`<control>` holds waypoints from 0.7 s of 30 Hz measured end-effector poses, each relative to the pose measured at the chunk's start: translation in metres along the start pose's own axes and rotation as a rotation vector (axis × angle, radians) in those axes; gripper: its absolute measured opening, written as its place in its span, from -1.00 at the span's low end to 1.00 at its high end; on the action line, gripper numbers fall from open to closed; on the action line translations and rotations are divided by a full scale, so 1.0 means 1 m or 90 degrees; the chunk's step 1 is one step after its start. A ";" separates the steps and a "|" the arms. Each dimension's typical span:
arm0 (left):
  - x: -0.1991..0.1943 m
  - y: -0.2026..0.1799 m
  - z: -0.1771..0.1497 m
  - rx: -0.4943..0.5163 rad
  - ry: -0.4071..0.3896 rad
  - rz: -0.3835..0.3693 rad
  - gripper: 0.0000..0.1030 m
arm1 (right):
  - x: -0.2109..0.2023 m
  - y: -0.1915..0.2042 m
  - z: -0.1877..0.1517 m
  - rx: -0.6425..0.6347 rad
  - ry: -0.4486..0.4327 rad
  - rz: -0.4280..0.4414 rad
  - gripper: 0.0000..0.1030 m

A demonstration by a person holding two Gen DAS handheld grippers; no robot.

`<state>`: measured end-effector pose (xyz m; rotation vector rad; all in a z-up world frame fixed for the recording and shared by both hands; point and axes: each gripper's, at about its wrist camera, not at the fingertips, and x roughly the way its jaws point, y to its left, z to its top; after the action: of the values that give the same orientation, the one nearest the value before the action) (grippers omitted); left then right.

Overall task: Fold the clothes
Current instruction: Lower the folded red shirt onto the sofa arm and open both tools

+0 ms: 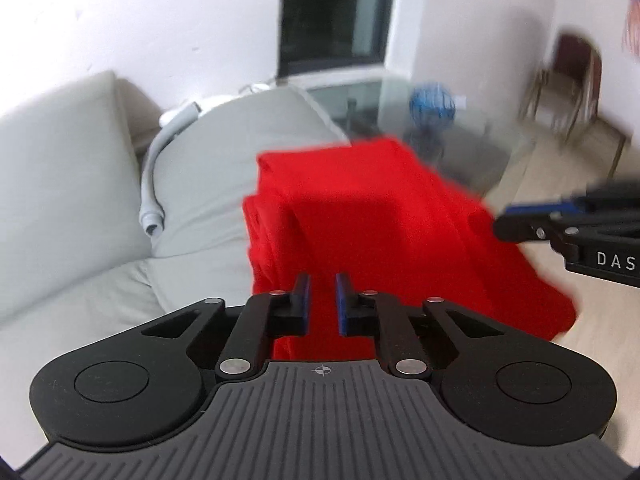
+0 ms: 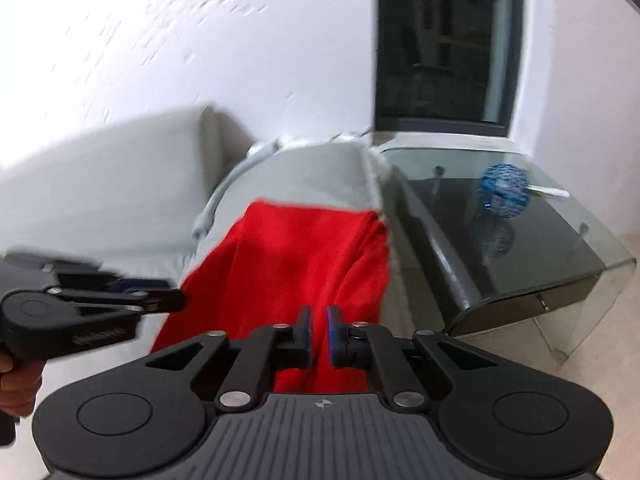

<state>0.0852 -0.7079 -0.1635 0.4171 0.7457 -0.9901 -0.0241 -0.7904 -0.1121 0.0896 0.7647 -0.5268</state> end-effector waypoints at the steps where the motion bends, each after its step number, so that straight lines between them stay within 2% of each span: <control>1: 0.014 0.007 -0.002 -0.046 0.036 0.007 -0.84 | 0.005 0.005 -0.005 -0.019 0.014 -0.016 -0.90; 2: 0.027 0.013 -0.003 -0.092 0.071 0.013 -0.82 | 0.011 0.006 -0.008 -0.020 0.028 -0.028 -0.90; 4: 0.036 0.016 0.000 -0.121 0.095 0.019 -0.80 | 0.039 -0.001 -0.019 0.013 0.088 -0.045 -0.90; 5: 0.039 0.016 0.004 -0.129 0.106 0.025 -0.81 | 0.041 -0.001 -0.020 0.020 0.094 -0.047 -0.89; 7: 0.023 0.005 0.018 -0.090 0.094 0.040 -0.77 | 0.034 -0.001 -0.011 0.043 0.090 -0.060 -0.87; 8: 0.015 0.000 0.025 -0.071 0.088 0.048 -0.67 | 0.027 -0.002 -0.007 0.059 0.082 -0.057 -0.84; 10: -0.015 -0.004 0.033 -0.053 0.058 0.057 -0.43 | -0.006 -0.007 0.007 0.107 0.047 -0.041 -0.71; 11: -0.028 -0.005 0.036 -0.049 0.047 0.066 -0.31 | -0.015 -0.007 0.009 0.113 0.043 -0.038 -0.51; 12: -0.050 -0.007 0.038 -0.051 0.040 0.084 -0.26 | -0.033 -0.008 0.015 0.123 0.039 -0.029 -0.40; 13: -0.071 -0.009 0.040 -0.053 0.032 0.101 -0.24 | -0.051 -0.009 0.020 0.131 0.037 -0.018 -0.39; 16: -0.107 -0.017 0.036 -0.058 0.017 0.107 -0.16 | -0.088 -0.009 0.029 0.145 0.050 0.011 -0.32; 18: -0.145 -0.025 0.031 -0.057 0.000 0.109 -0.14 | -0.112 -0.007 0.033 0.157 0.068 0.026 -0.20; 21: -0.172 -0.026 0.026 -0.064 -0.009 0.100 -0.13 | -0.130 -0.004 0.035 0.170 0.088 0.027 -0.13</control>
<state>0.0149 -0.6350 -0.0200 0.3753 0.7359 -0.8045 -0.0820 -0.7484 0.0025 0.3915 0.8221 -0.5847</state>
